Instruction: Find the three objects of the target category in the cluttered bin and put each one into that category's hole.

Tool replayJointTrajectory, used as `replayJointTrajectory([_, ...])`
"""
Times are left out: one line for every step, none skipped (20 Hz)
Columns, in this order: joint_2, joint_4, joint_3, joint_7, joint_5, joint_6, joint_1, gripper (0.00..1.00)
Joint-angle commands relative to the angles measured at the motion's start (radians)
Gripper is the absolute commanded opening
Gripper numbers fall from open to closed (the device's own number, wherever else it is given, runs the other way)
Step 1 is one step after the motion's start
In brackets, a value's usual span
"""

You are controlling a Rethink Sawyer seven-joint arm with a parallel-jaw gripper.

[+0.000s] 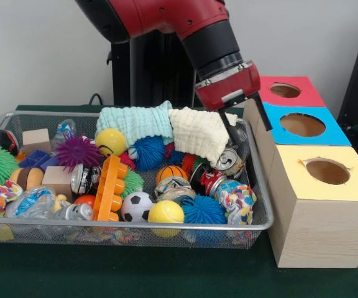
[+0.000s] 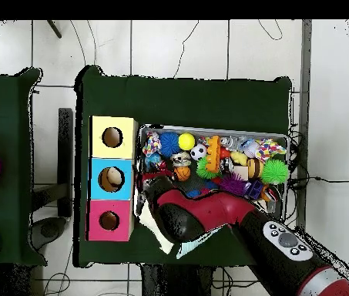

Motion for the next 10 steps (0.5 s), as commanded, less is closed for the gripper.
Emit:
replayJointTrajectory([-0.004, -0.023, -0.053, 0.142, -0.018, -0.132, -0.047, 1.00])
replayJointTrajectory([0.002, -0.013, -0.024, 0.142, -0.027, -0.133, -0.074, 1.00])
replayJointTrajectory([0.006, -0.007, 0.000, 0.144, -0.030, -0.134, -0.094, 1.00])
replayJointTrajectory([0.010, -0.005, 0.008, 0.142, -0.031, -0.129, -0.106, 1.00])
replayJointTrajectory([0.011, -0.001, 0.018, 0.143, -0.033, -0.134, -0.115, 1.00])
replayJointTrajectory([0.009, -0.003, 0.009, 0.136, -0.030, -0.127, -0.113, 1.00])
replayJointTrajectory([0.007, -0.005, 0.003, 0.134, -0.025, -0.125, -0.109, 1.00])
replayJointTrajectory([0.003, -0.015, -0.028, 0.121, -0.019, -0.116, -0.086, 1.00])
replayJointTrajectory([0.004, -0.020, -0.037, 0.116, -0.016, -0.112, -0.078, 1.00])
replayJointTrajectory([0.005, -0.029, -0.054, 0.101, -0.020, -0.096, -0.064, 1.00])
